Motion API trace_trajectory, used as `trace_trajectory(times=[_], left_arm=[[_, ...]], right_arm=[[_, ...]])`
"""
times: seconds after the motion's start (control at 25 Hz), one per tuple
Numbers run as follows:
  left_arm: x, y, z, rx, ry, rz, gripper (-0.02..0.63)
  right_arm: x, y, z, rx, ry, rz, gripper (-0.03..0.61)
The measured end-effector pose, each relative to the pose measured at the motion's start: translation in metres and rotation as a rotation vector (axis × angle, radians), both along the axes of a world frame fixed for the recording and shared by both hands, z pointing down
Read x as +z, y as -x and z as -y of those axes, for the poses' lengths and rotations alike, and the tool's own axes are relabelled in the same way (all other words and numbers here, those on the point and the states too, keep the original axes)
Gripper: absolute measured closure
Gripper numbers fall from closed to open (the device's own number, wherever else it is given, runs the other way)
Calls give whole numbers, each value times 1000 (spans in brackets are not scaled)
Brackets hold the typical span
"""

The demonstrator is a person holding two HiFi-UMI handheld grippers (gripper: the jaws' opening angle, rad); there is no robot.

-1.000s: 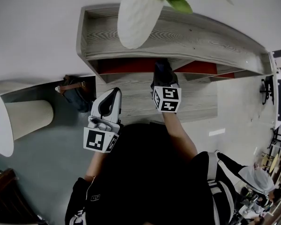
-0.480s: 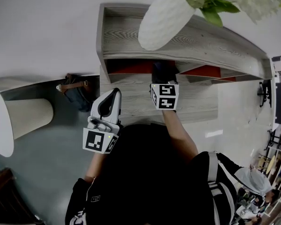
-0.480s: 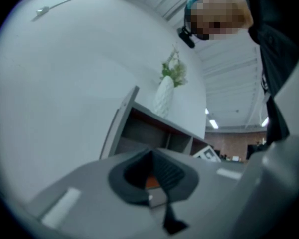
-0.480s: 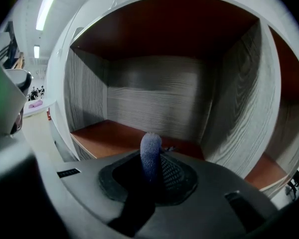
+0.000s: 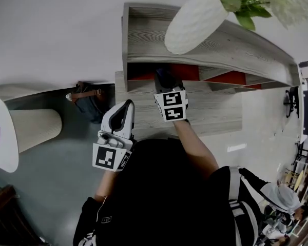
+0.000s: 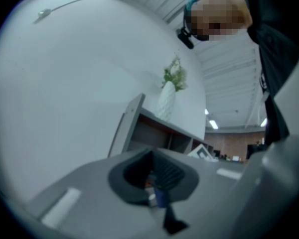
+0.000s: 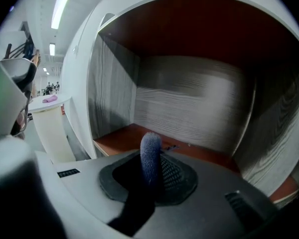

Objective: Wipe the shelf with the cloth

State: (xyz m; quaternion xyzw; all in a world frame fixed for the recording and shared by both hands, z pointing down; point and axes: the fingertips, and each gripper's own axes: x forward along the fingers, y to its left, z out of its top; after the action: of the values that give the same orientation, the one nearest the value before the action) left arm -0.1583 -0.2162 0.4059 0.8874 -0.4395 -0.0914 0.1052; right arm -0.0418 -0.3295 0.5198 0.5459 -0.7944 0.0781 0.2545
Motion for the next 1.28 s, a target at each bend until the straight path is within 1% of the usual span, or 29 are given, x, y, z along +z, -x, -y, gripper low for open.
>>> trace_trajectory(times=[0.4, 0.56, 0.76, 1.04, 1.28], left_arm=[[0, 21, -15, 1, -1, -10, 609], [-2, 26, -16, 0, -4, 1, 609], [-8, 24, -17, -23, -3, 8, 609], [-12, 20, -22, -68, 4, 3, 609], [-19, 10, -23, -65, -23, 15, 609]], right_arm=[[-1, 47, -2, -92, -7, -7, 525], [0, 64, -4, -146, -14, -5, 525], [0, 79, -9, -225, 2, -12, 525], [0, 96, -17, -338, -8, -13, 525], [1, 102, -29, -455, -9, -16, 525]])
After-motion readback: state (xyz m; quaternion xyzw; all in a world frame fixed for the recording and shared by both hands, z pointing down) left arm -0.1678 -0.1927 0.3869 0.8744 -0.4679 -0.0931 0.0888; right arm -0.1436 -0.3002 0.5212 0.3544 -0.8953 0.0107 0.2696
